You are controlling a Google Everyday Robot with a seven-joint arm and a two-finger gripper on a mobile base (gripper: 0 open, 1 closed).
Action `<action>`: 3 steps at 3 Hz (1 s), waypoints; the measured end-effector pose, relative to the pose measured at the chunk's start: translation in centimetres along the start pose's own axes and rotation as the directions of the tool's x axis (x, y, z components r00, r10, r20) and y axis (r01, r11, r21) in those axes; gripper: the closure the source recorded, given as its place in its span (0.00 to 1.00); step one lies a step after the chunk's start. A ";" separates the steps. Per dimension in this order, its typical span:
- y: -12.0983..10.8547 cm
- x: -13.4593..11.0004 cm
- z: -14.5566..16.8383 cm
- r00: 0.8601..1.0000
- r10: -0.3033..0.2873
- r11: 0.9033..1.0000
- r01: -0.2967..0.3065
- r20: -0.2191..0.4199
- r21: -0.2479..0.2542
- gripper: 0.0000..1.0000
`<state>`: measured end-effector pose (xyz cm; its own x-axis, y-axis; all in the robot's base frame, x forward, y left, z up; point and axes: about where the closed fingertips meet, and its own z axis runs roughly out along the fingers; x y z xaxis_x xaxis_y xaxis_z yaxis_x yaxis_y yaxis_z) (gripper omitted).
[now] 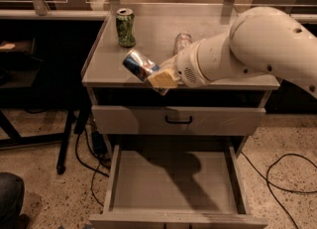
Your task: Pick redbull can from middle drawer and place on counter
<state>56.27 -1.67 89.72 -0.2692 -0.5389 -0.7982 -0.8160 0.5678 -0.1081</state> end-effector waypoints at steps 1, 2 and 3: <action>0.0 0.6 0.2 1.000 0.021 1.000 -0.021 0.006 0.010 1.00; -0.5 1.1 1.7 0.996 0.051 0.998 -0.054 0.070 0.044 1.00; -5.5 -2.9 2.1 0.978 0.021 0.980 -0.061 0.210 0.187 1.00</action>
Offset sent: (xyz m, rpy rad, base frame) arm 0.0612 -0.0063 0.0030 0.2268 -0.2365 -0.2210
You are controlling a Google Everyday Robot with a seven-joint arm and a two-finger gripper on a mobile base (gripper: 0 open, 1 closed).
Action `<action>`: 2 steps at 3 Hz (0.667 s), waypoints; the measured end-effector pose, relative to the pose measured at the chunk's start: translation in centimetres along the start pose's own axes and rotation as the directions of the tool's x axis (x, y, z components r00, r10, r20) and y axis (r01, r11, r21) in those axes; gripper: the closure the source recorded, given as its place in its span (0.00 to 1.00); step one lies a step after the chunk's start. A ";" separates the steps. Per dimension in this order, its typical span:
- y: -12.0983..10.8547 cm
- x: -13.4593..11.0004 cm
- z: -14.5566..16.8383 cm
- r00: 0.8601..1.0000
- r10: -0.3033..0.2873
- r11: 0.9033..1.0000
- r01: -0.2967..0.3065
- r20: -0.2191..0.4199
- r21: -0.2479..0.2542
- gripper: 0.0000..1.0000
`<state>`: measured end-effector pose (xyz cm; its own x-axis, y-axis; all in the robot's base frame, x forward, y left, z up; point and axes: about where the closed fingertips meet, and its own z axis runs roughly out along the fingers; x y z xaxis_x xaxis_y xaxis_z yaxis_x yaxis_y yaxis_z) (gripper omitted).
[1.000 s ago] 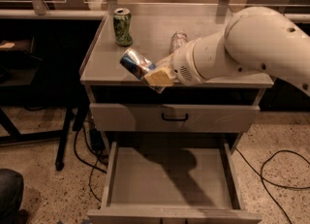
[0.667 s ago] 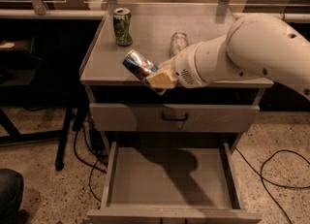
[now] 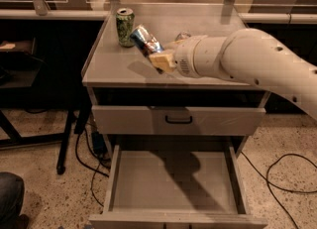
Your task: Pick redbull can from middle drawer and place on counter
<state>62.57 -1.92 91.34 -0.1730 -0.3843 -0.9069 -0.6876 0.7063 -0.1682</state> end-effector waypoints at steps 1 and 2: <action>-2.3 -2.0 0.3 0.998 -0.006 0.998 0.002 0.060 0.067 1.00; -2.4 -2.2 0.3 0.998 -0.007 0.997 0.003 0.065 0.072 1.00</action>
Offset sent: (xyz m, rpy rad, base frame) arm 0.0190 -0.0057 0.0178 0.0225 -0.0602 -0.0421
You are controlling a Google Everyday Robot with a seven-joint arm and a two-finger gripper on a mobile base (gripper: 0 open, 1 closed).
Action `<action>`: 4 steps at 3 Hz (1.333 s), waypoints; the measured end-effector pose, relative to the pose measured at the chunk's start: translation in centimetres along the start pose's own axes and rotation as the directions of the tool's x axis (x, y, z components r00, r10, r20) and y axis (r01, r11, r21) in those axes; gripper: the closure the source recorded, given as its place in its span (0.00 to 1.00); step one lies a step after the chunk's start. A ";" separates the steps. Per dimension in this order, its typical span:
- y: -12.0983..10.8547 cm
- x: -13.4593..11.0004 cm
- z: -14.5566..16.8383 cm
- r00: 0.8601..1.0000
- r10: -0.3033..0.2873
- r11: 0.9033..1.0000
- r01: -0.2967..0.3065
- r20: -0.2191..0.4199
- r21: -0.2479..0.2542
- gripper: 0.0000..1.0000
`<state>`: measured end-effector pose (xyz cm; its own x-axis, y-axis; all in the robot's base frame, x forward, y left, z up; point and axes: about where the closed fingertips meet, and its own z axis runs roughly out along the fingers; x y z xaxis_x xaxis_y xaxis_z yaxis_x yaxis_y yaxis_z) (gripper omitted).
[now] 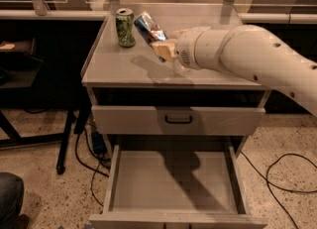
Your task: Pick redbull can from middle drawer and place on counter
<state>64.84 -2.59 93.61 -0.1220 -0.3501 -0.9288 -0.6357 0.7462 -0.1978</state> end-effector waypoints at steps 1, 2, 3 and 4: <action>0.0 0.1 0.1 0.996 0.078 0.996 -0.080 0.048 0.036 1.00; 0.6 1.6 2.0 0.971 0.215 0.972 -0.223 0.100 0.076 1.00; 0.3 1.6 4.7 0.945 0.277 0.947 -0.299 0.173 0.116 1.00; -0.7 -0.4 4.6 0.929 0.273 0.937 -0.316 0.249 0.151 1.00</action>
Offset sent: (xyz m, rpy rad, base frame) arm 0.0510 0.0256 -0.0185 0.4733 -0.0836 -0.3248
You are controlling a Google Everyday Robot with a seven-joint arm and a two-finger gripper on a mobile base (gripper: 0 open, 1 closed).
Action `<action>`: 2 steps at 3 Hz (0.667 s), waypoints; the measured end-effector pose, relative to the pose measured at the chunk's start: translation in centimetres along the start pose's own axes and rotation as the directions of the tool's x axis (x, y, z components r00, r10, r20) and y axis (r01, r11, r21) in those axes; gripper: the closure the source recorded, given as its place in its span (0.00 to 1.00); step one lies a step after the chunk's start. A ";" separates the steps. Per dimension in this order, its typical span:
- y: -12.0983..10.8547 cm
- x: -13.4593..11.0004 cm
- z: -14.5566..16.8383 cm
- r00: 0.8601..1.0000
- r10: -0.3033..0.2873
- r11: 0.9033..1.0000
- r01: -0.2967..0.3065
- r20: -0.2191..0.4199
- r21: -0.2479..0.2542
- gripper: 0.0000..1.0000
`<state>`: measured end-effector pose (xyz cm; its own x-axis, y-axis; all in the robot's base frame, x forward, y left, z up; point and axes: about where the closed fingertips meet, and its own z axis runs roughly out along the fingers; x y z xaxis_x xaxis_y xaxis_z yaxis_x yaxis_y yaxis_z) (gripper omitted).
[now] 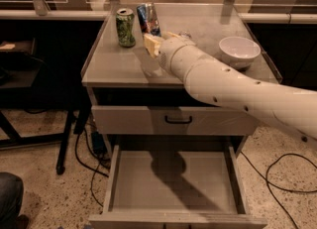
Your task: Pick redbull can from middle drawer and place on counter
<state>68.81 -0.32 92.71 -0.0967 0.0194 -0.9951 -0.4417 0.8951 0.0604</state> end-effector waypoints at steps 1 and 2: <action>0.4 0.7 0.0 1.000 -0.018 0.999 0.018 0.016 0.033 1.00; 2.3 3.6 1.9 1.000 0.012 0.996 -0.014 0.028 0.083 1.00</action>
Offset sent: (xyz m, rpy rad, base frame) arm 0.0230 0.0345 -0.0407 0.1317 -0.1425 -0.3042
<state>69.09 2.65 89.08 -0.0767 0.0425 -0.9961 -0.3646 0.9287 0.0677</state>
